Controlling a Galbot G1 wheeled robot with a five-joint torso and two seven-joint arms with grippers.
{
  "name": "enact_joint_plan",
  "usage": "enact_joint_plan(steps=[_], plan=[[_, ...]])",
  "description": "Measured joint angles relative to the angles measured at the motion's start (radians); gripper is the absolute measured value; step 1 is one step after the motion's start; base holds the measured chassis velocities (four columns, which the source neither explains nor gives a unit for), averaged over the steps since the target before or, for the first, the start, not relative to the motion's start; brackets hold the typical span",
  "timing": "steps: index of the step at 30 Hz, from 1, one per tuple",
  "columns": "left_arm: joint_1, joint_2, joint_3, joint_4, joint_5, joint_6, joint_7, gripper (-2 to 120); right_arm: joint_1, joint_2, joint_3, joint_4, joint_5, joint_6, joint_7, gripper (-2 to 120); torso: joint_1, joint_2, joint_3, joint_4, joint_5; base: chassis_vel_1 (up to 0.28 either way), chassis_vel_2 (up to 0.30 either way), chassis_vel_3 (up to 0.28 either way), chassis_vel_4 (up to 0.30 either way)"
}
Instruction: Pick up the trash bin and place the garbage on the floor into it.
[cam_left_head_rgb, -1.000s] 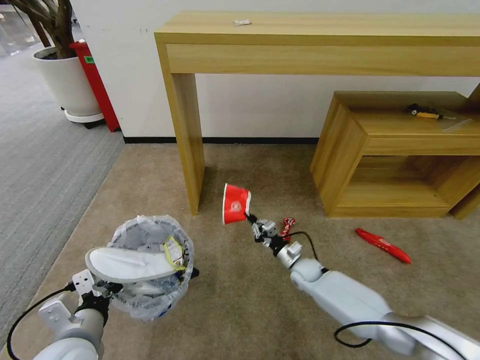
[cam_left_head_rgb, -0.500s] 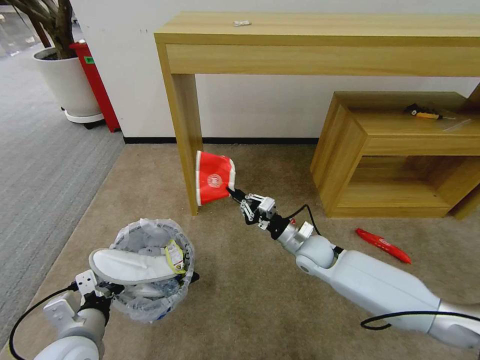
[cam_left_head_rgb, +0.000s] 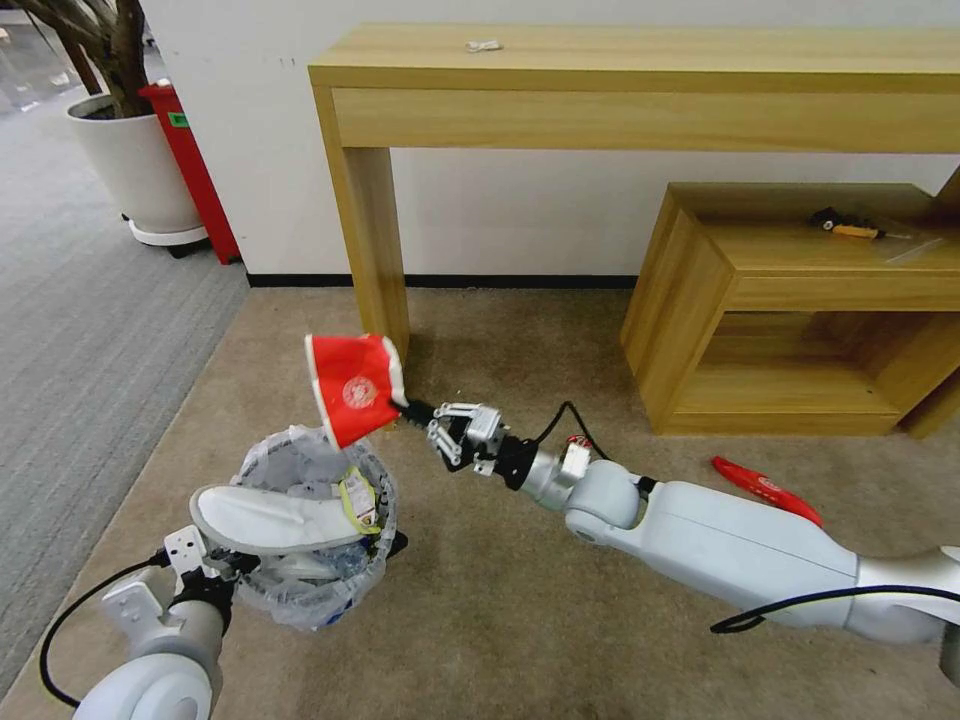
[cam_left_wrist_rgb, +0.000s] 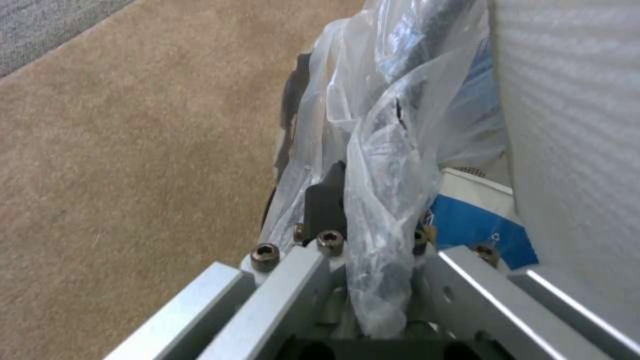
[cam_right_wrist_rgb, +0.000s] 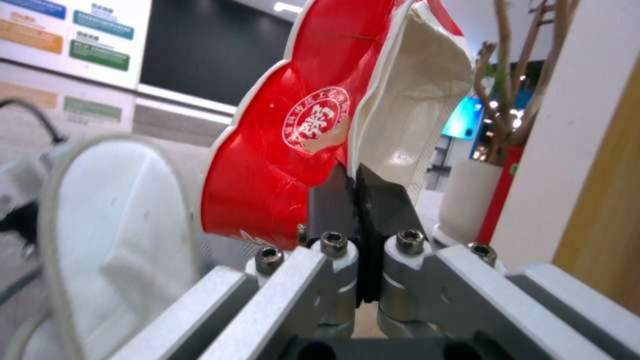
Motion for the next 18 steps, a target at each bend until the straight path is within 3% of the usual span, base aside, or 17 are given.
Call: enact_joint_plan(steps=[11,18], plan=[[-0.018,-0.013,0.007,-0.009,-0.003,0.004,-0.003,0,-0.009,0.062,-0.099,-0.088,-0.057,0.018,-0.030,0,0.000,0.000,0.000,-0.0001,0.0000,0.000,0.000,0.000,0.000],[-0.008,-0.017,0.006,-0.035,-0.004,0.004,-0.004,0,-0.022,0.096,-0.106,-0.123,-0.076,0.024,-0.029,0,0.000,0.000,0.000,0.0000,0.0000,0.000,0.000,0.000,0.000]])
